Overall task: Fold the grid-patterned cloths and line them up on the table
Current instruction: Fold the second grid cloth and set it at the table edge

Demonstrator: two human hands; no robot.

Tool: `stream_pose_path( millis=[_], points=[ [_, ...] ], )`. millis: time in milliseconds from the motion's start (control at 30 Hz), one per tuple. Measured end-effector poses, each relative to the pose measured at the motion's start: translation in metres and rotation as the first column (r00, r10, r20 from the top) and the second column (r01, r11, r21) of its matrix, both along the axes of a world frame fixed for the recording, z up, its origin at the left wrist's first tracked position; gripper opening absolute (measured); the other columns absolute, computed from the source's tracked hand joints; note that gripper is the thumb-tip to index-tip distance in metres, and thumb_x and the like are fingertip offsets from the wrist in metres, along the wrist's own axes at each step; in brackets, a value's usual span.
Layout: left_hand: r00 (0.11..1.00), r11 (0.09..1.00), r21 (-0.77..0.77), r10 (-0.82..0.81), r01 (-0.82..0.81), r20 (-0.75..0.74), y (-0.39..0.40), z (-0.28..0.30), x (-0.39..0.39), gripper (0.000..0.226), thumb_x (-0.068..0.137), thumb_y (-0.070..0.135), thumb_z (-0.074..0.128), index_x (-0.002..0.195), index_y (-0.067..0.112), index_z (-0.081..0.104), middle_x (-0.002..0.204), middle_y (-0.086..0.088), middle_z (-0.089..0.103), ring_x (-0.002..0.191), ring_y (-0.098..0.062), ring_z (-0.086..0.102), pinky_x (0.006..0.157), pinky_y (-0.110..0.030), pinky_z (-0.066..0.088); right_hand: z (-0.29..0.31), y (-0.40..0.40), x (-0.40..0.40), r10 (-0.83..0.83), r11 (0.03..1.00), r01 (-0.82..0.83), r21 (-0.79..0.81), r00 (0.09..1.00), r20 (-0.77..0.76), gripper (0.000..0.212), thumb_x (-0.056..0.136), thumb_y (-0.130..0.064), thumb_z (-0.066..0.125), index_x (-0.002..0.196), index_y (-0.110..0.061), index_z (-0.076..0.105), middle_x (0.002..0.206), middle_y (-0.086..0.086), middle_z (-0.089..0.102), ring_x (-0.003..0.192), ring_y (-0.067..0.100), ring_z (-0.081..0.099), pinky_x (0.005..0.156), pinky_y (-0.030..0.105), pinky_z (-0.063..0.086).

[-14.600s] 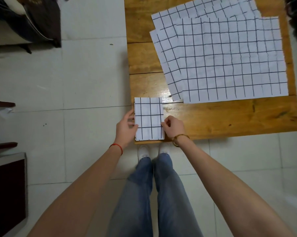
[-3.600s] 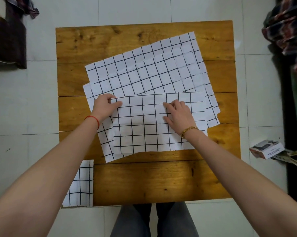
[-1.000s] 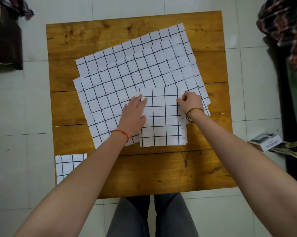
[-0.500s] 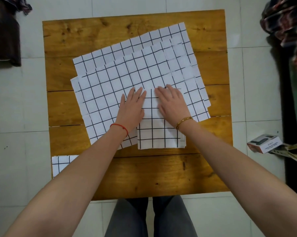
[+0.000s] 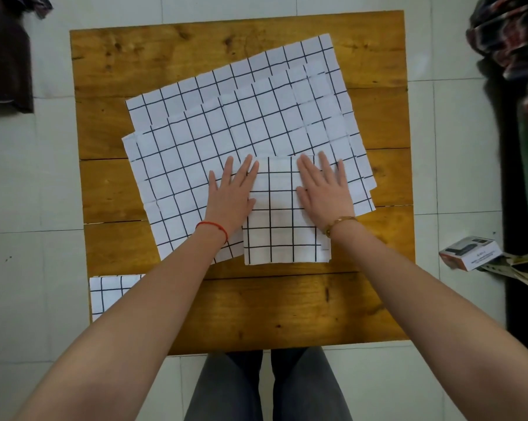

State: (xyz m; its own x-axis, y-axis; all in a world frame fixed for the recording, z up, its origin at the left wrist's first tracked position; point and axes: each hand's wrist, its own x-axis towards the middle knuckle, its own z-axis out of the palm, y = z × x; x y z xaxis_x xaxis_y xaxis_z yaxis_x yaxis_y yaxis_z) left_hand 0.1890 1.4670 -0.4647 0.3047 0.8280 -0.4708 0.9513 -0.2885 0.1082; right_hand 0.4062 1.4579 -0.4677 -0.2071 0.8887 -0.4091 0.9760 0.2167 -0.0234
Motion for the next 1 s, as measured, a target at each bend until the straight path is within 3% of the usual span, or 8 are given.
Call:
stream_pose_path(
  millis=[67,233,500,767,1000],
  points=[
    [1.000,1.000,0.001,-0.004,0.004,0.000,0.000,-0.001,-0.001,0.073,0.100,0.037,0.040,0.154,0.023,-0.007,0.162,0.004,-0.011,0.149,-0.030,-0.007,0.117,-0.059,0.012,0.001,-0.006,0.020,-0.083,0.997,0.083,0.005,0.997,0.002,0.058,0.101,-0.041,0.017,0.153,-0.018,0.006,0.160,-0.004,0.008,0.148,0.026,-0.002,0.118,0.054,0.001],
    [0.999,0.999,0.032,-0.033,0.033,-0.004,-0.001,-0.003,-0.003,0.073,0.100,0.038,0.040,0.154,0.020,-0.006,0.162,0.001,-0.010,0.149,-0.031,-0.008,0.117,-0.059,0.014,0.009,-0.002,0.021,-0.103,0.993,0.104,0.060,0.995,-0.014,0.059,0.101,-0.042,0.019,0.152,-0.014,0.012,0.160,0.002,0.014,0.148,0.027,0.002,0.118,0.055,0.003],
    [0.999,0.992,0.121,-0.042,0.041,0.002,-0.004,-0.005,-0.013,0.065,0.103,0.028,0.037,0.154,0.014,0.001,0.163,-0.003,-0.004,0.149,-0.027,-0.004,0.117,-0.056,0.017,0.009,0.017,-0.036,0.196,0.980,-0.197,-0.001,0.976,-0.098,0.057,0.101,-0.035,0.023,0.153,-0.015,0.009,0.161,0.001,0.007,0.148,0.025,0.002,0.119,0.051,0.006],
    [0.991,0.984,0.126,-0.126,0.130,-0.039,-0.013,-0.007,-0.024,0.060,0.104,0.032,0.030,0.155,0.012,0.005,0.163,-0.003,0.002,0.150,-0.028,0.002,0.115,-0.057,0.019,0.001,0.016,-0.038,0.209,0.975,-0.213,-0.068,0.976,-0.056,0.061,0.101,-0.040,0.022,0.153,-0.016,-0.001,0.161,-0.003,-0.004,0.148,0.024,-0.006,0.119,0.051,0.000],
    [0.949,0.945,0.094,-0.308,0.313,-0.064,-0.053,-0.001,-0.045,0.062,0.103,0.034,0.021,0.154,0.012,-0.005,0.163,-0.005,-0.007,0.149,-0.031,-0.005,0.115,-0.059,0.015,0.003,0.014,-0.044,0.164,0.982,-0.167,-0.089,0.986,-0.043,0.061,0.101,-0.039,0.021,0.152,-0.017,-0.003,0.160,-0.003,-0.007,0.147,0.026,-0.008,0.118,0.052,-0.002]
  ],
)
